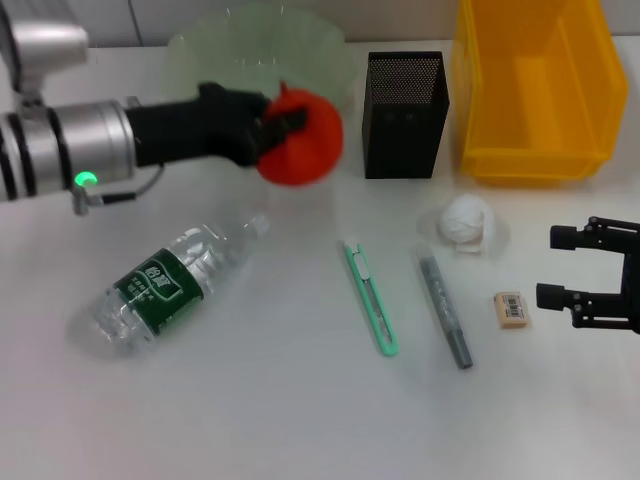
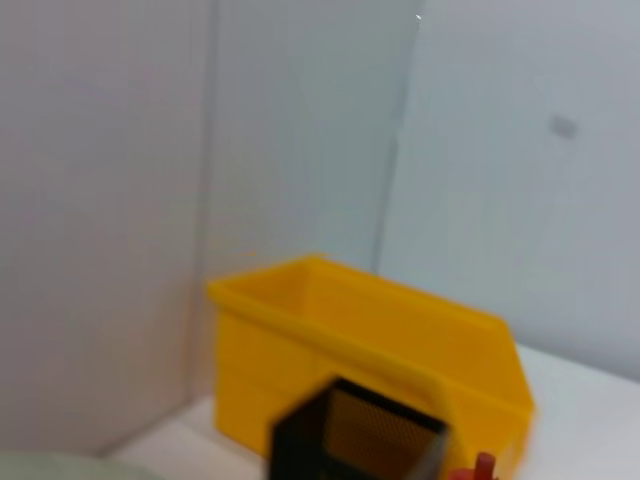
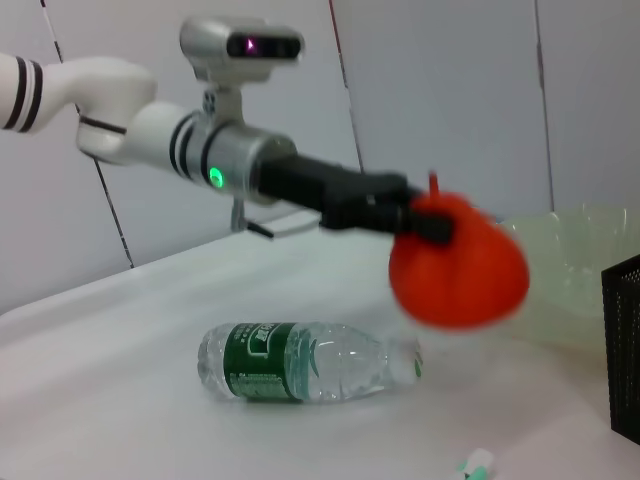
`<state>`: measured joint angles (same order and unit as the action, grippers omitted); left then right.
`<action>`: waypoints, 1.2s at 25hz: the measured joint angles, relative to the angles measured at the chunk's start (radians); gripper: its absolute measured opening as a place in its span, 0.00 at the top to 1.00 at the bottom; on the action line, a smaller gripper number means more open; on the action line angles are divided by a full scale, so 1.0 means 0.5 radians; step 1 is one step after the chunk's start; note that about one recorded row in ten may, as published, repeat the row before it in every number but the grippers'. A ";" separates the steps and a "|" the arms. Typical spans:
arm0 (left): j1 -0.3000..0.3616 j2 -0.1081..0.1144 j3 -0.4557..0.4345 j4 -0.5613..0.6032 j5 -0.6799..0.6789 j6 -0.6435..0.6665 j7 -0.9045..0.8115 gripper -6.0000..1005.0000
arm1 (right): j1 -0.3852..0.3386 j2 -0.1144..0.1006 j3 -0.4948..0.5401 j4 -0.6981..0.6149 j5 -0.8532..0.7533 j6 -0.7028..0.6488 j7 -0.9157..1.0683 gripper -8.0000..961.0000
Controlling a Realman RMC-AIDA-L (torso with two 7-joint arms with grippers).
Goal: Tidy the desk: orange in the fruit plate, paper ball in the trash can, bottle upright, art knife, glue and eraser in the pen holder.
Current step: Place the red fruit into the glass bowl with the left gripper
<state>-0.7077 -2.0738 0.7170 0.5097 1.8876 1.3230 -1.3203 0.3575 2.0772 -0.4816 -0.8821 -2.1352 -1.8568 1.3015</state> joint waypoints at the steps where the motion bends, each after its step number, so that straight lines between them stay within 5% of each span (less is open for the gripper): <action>1: 0.010 0.000 0.001 0.040 -0.035 -0.015 -0.028 0.85 | 0.003 0.001 0.000 0.001 0.000 0.000 0.000 0.19; 9: -0.064 0.001 0.000 0.064 -0.223 -0.344 -0.113 0.90 | 0.029 0.002 0.000 0.047 0.000 -0.001 -0.004 0.19; 11: -0.185 -0.009 0.002 -0.036 -0.253 -0.700 -0.123 0.91 | 0.033 0.002 0.000 0.049 0.000 -0.002 -0.005 0.19; 18: -0.321 -0.010 0.090 -0.158 -0.268 -1.121 -0.114 0.94 | 0.052 0.003 0.000 0.082 0.000 0.004 -0.008 0.19; 30: -0.318 -0.012 0.289 -0.173 -0.426 -1.283 -0.082 0.75 | 0.092 0.003 -0.003 0.130 -0.001 0.082 -0.010 0.19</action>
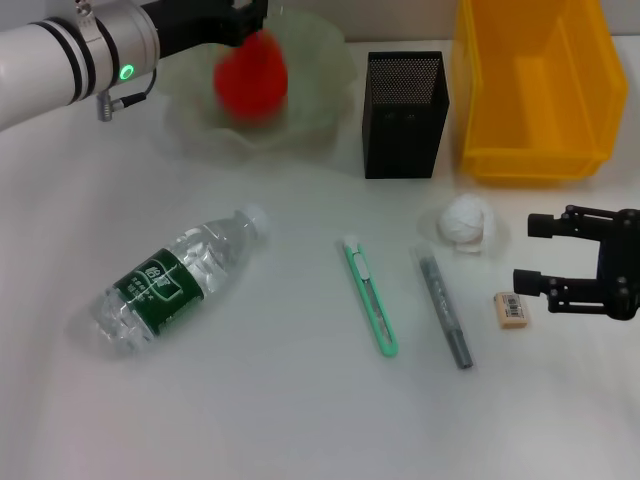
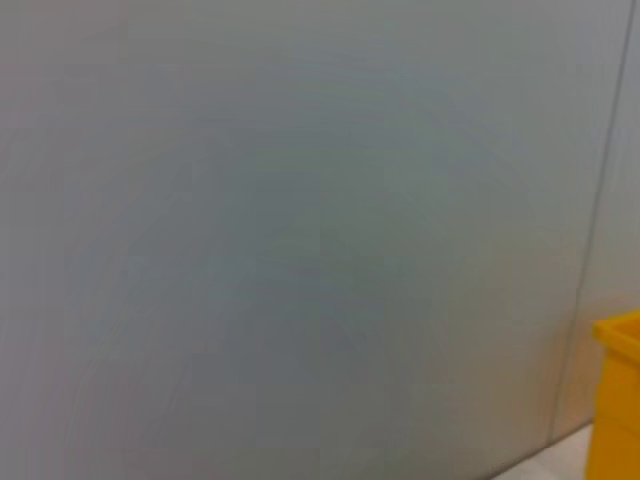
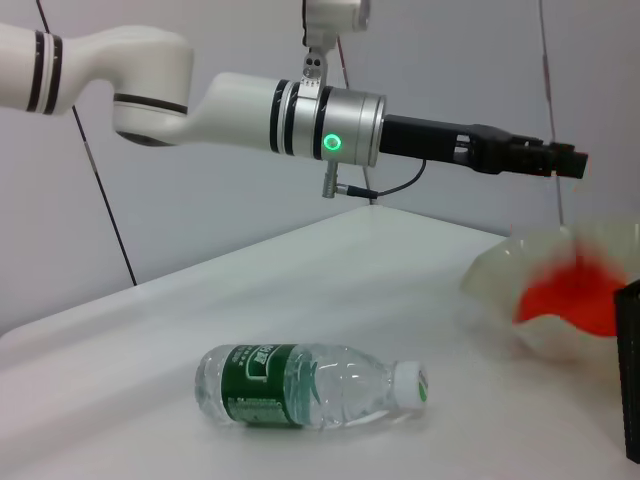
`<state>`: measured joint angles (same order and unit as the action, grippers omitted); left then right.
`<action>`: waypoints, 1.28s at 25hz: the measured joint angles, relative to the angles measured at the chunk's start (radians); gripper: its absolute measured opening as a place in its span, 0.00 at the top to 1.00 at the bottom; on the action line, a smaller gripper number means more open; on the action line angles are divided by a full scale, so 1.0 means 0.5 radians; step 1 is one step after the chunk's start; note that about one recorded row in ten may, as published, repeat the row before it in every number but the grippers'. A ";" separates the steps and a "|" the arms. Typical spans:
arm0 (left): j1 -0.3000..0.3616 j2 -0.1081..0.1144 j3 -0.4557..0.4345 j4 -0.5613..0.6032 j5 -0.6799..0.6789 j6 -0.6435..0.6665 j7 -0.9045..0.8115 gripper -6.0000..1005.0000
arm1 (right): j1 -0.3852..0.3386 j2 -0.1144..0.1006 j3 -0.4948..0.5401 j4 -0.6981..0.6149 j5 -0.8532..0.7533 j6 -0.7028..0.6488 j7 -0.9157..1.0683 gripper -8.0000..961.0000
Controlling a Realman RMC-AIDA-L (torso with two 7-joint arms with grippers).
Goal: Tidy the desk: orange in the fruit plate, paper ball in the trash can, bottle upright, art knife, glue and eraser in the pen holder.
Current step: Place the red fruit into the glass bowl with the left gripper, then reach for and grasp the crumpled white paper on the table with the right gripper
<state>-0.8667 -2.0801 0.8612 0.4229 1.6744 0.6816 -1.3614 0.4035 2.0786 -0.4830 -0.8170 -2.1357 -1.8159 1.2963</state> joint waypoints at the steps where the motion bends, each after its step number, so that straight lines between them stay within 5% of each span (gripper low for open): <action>1: 0.004 0.000 0.000 -0.003 -0.010 -0.017 0.000 0.73 | 0.000 0.000 0.000 0.000 0.000 0.000 0.000 0.19; 5: 0.033 0.000 0.002 0.011 -0.019 0.032 0.001 0.65 | 0.013 0.000 0.000 0.002 -0.002 0.009 0.000 0.19; 6: 0.053 0.002 0.002 0.032 -0.022 0.093 0.003 0.42 | 0.015 0.000 0.001 -0.001 -0.001 0.003 0.000 0.19; 7: 0.053 0.002 0.002 0.032 -0.022 0.093 0.003 0.38 | 0.015 0.000 0.001 -0.001 -0.001 0.003 0.000 0.19; 13: 0.355 0.021 -0.005 0.244 -0.048 0.939 0.052 0.18 | 0.077 -0.001 -0.003 -0.121 0.005 -0.101 0.195 0.19; 19: 0.671 0.027 -0.019 0.305 -0.168 1.573 0.147 0.14 | 0.147 0.001 -0.129 -0.253 0.005 -0.128 0.494 0.19; 21: 0.899 0.028 -0.008 0.296 -0.249 1.884 0.330 0.14 | 0.172 0.001 -0.278 -0.367 0.004 -0.083 0.675 0.19; 32: 1.285 0.085 -0.001 0.269 -0.111 2.353 0.681 0.14 | 0.349 -0.001 -0.701 -0.867 -0.228 -0.026 1.513 0.19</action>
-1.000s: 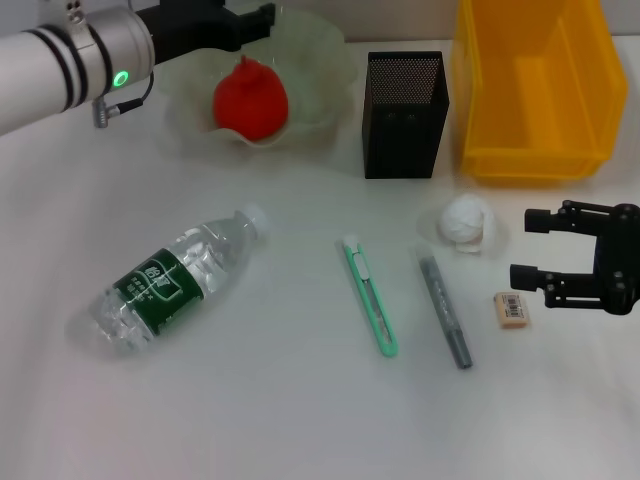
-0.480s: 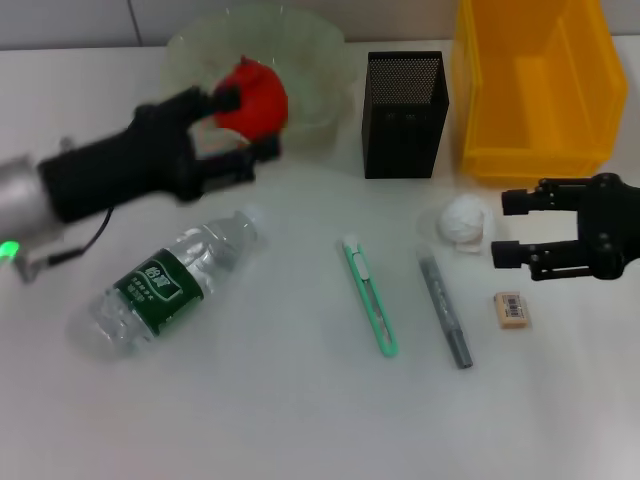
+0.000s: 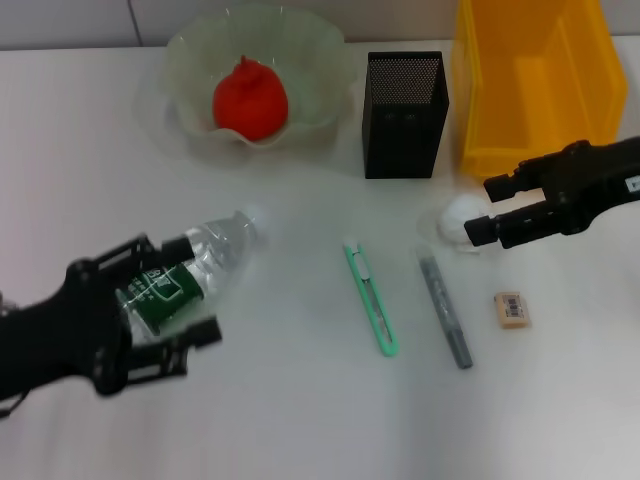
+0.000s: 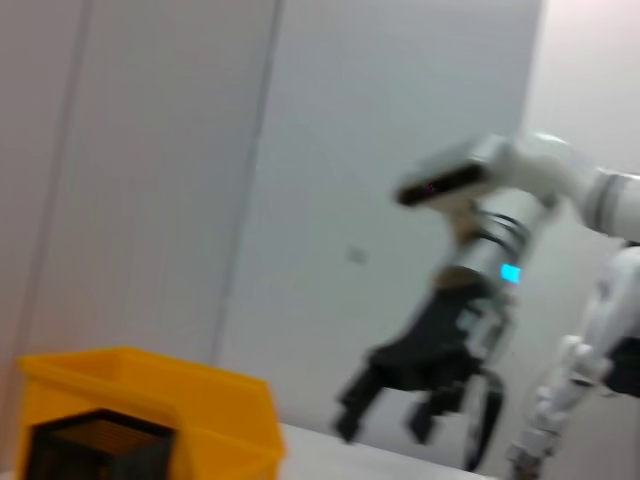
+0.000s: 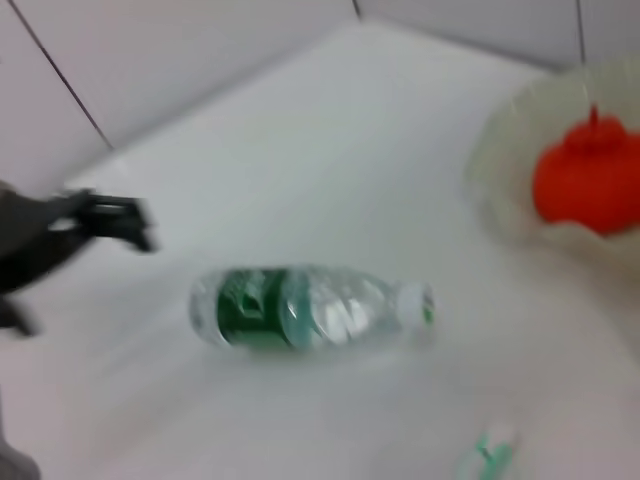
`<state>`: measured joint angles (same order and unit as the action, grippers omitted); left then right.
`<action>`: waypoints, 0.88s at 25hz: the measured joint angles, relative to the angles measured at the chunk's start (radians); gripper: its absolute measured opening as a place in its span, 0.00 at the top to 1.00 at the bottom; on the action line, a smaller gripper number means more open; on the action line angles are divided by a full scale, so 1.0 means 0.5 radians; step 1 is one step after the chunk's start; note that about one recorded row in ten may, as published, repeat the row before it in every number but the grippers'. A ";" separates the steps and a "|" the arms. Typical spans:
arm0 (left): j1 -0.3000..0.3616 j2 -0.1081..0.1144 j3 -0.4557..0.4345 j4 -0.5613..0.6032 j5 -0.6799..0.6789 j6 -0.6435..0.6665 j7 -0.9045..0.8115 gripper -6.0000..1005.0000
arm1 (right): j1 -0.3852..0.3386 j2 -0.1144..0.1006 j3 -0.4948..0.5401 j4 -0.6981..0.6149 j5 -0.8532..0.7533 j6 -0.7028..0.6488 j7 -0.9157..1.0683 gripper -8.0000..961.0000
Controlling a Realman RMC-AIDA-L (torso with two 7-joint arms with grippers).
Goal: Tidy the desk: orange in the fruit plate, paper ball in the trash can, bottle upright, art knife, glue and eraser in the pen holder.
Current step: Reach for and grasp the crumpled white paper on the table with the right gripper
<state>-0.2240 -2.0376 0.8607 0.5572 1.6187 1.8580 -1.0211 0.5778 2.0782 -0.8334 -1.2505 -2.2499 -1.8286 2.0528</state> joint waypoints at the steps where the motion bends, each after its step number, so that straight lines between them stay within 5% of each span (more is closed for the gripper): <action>1: 0.020 0.016 -0.001 -0.011 0.052 0.073 0.015 0.14 | 0.052 0.000 -0.090 -0.087 -0.113 -0.004 0.176 0.19; 13: 0.052 0.060 0.000 -0.149 0.180 0.137 0.122 0.14 | 0.490 -0.002 -0.606 -0.161 -0.851 -0.022 1.000 0.19; 22: 0.059 0.070 0.000 -0.145 0.191 0.147 0.123 0.14 | 0.557 0.010 -0.924 -0.114 -0.997 0.044 1.254 0.19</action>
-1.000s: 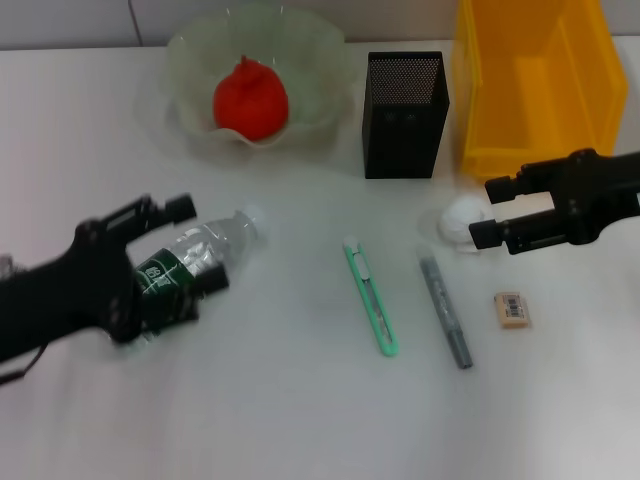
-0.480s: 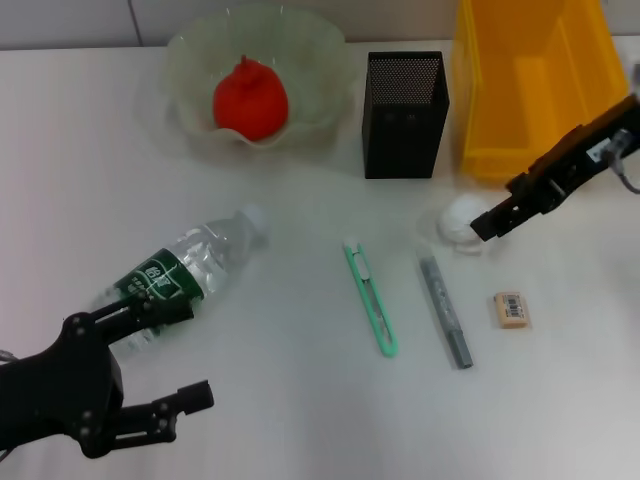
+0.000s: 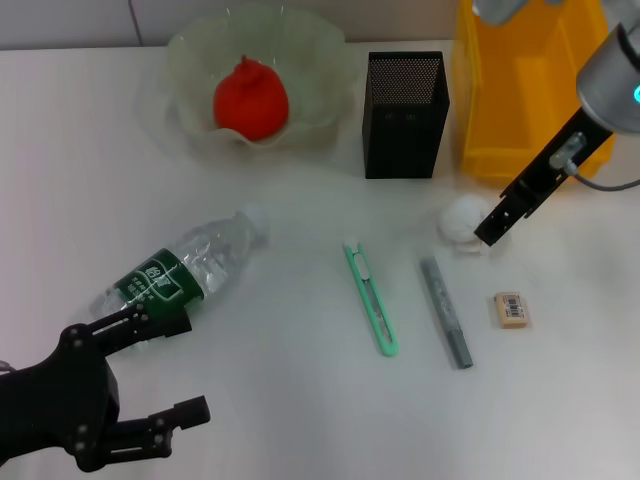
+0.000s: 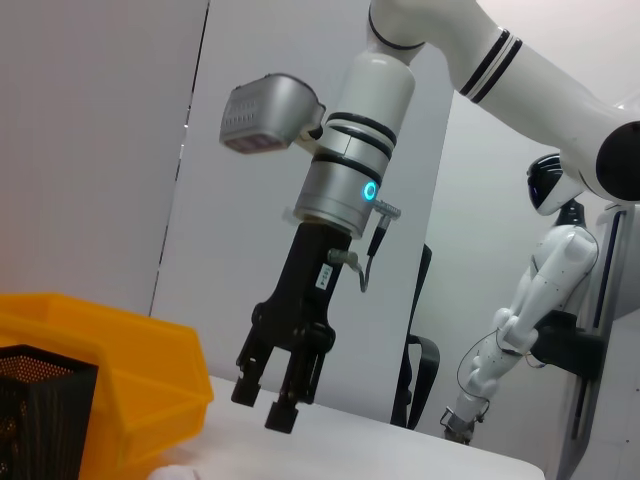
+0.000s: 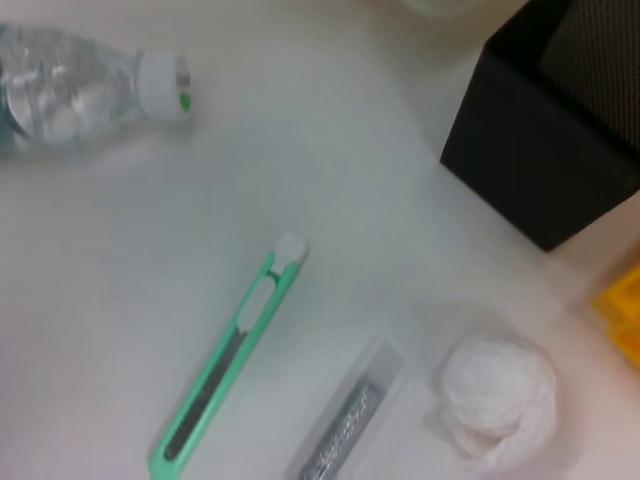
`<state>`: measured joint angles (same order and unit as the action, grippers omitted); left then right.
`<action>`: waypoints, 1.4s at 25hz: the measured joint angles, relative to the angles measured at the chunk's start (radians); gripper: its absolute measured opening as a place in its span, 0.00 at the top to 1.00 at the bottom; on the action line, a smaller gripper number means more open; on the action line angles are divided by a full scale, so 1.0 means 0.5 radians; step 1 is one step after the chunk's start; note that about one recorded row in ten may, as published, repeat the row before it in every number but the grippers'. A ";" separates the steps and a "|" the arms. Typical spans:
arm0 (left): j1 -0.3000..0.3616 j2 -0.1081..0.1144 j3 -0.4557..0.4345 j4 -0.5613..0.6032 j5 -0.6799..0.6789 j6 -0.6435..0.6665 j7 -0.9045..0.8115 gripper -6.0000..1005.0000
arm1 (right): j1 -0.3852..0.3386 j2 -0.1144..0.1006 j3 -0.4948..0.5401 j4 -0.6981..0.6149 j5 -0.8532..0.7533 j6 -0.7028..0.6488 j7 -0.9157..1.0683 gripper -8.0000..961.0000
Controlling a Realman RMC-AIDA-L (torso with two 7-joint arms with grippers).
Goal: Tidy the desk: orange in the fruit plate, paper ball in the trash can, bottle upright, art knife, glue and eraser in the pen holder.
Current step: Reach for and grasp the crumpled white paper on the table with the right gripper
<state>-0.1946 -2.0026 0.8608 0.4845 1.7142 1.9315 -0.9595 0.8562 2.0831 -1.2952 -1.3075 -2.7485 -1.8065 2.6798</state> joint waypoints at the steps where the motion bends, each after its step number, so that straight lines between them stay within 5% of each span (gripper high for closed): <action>1: 0.004 0.002 0.001 -0.003 0.002 0.000 0.007 0.14 | 0.000 0.001 -0.025 0.008 -0.008 0.010 0.018 0.19; 35: -0.010 -0.048 -0.019 -0.006 0.133 -0.071 0.051 0.14 | -0.069 0.011 -0.420 0.457 0.032 0.818 0.059 0.19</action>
<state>-0.1998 -2.0264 0.8513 0.4817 1.7809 1.8958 -0.9341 0.8217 2.0885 -1.5053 -1.0789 -2.7327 -1.3976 2.7094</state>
